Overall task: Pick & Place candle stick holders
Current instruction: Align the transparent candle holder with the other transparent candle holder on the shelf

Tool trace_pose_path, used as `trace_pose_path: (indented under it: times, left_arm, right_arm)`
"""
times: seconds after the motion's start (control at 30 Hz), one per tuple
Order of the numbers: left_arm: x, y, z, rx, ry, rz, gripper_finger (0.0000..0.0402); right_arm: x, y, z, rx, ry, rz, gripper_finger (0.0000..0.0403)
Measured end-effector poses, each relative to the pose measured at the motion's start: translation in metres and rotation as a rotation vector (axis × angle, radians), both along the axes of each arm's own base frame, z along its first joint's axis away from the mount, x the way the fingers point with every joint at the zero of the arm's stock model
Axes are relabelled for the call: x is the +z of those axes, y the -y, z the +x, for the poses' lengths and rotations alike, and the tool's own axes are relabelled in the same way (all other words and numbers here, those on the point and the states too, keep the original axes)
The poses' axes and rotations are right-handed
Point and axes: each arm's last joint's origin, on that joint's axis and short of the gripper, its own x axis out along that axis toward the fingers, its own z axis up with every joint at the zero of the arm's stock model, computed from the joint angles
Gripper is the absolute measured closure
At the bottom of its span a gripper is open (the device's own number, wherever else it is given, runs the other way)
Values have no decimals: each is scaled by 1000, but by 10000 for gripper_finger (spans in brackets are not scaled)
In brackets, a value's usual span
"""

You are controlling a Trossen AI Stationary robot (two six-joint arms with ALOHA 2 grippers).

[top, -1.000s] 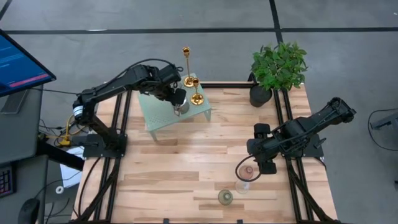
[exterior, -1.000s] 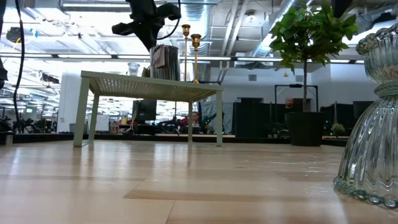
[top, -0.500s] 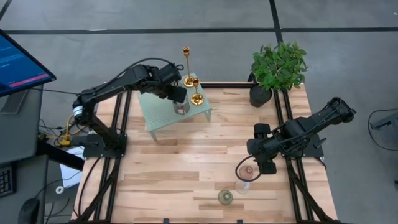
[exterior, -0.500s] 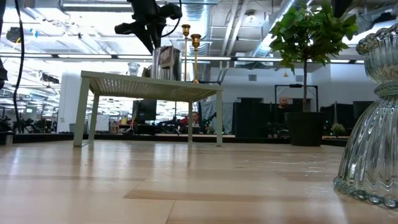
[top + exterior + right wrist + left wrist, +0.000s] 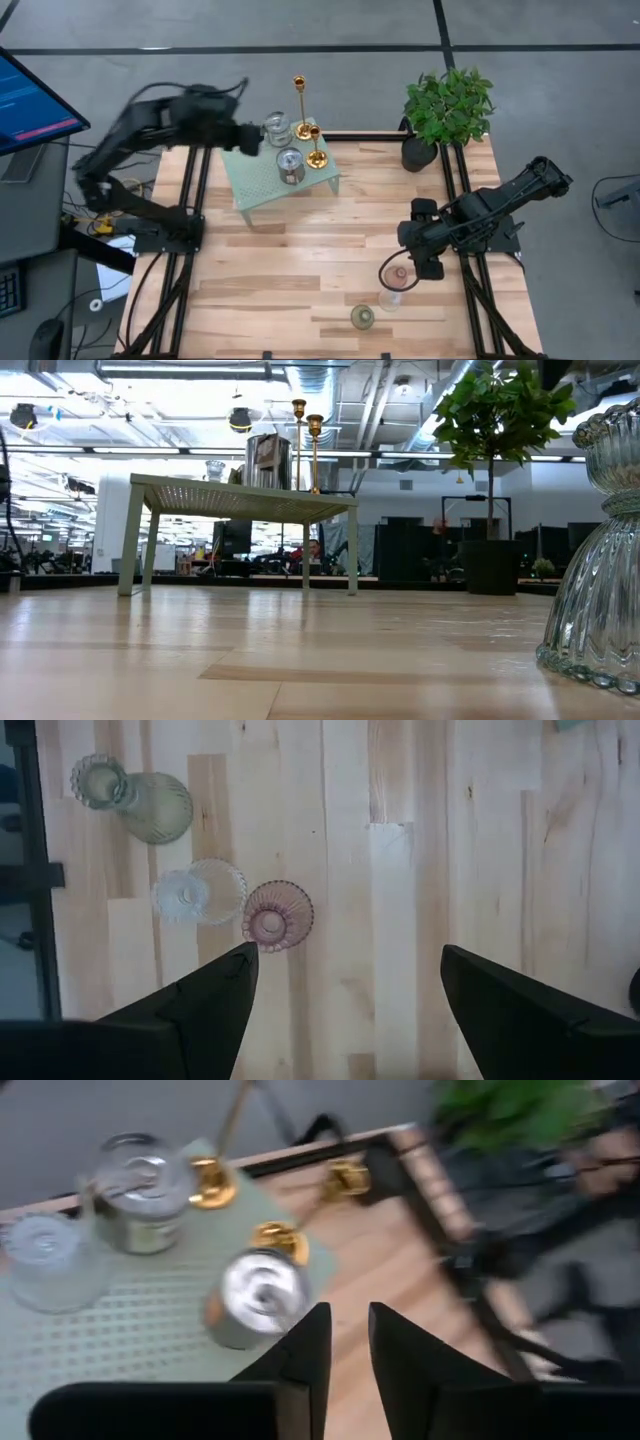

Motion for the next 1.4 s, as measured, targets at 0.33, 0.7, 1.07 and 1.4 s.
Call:
trace_pose_path:
  times: [0.33,0.7,1.07,1.4]
  left_arm:
    - [-4,48,0,-361,11,-24,397]
    - [-5,70,3,-578,-14,90,397]
    - [7,55,-50,-576,128,123,397]
    - [11,42,-83,-494,210,174,396]
  right_arm:
    - [-1,-20,-6,-85,9,81,100]
    - [-42,-72,39,283,31,47,117]
    - [-100,-93,70,319,-188,111,116]
    - [-122,-93,78,296,-272,71,116]
